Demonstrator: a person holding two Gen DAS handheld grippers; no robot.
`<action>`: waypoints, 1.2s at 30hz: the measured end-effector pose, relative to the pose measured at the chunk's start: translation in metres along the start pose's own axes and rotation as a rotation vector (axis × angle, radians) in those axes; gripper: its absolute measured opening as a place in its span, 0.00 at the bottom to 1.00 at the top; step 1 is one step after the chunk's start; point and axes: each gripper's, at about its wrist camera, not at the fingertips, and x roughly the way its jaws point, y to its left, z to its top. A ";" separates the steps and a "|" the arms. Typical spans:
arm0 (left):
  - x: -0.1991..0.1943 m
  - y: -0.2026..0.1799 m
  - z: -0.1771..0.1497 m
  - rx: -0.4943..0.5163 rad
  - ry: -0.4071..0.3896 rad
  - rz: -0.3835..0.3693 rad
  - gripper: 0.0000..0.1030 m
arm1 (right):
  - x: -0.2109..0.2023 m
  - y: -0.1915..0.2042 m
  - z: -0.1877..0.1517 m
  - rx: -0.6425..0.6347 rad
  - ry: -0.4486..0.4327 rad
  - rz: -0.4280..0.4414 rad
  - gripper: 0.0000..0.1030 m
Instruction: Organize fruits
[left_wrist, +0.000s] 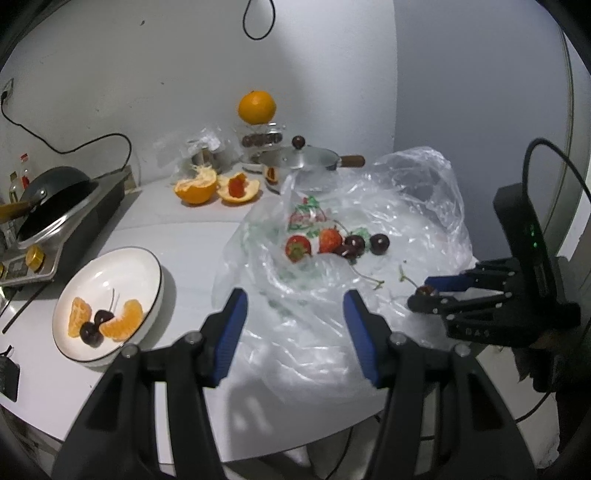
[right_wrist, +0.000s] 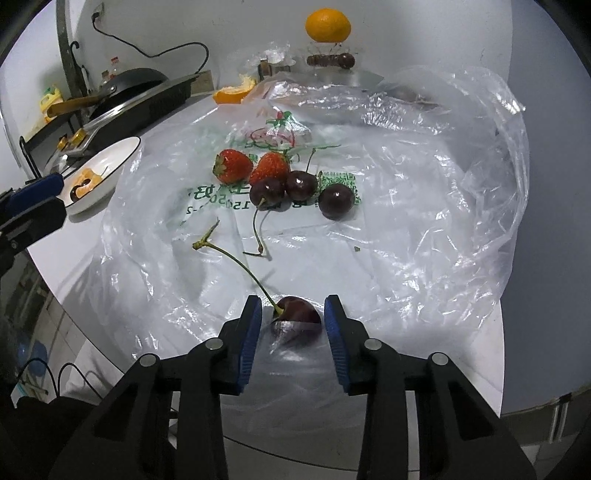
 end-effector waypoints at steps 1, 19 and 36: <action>0.000 0.000 0.000 0.001 0.000 0.000 0.54 | 0.000 0.000 0.000 -0.001 -0.001 0.001 0.36; 0.000 -0.002 0.012 0.007 -0.015 0.008 0.54 | 0.002 0.007 0.030 -0.027 -0.100 0.039 0.29; 0.010 -0.012 0.021 0.026 -0.016 -0.006 0.54 | 0.017 0.000 0.015 -0.020 -0.042 0.041 0.39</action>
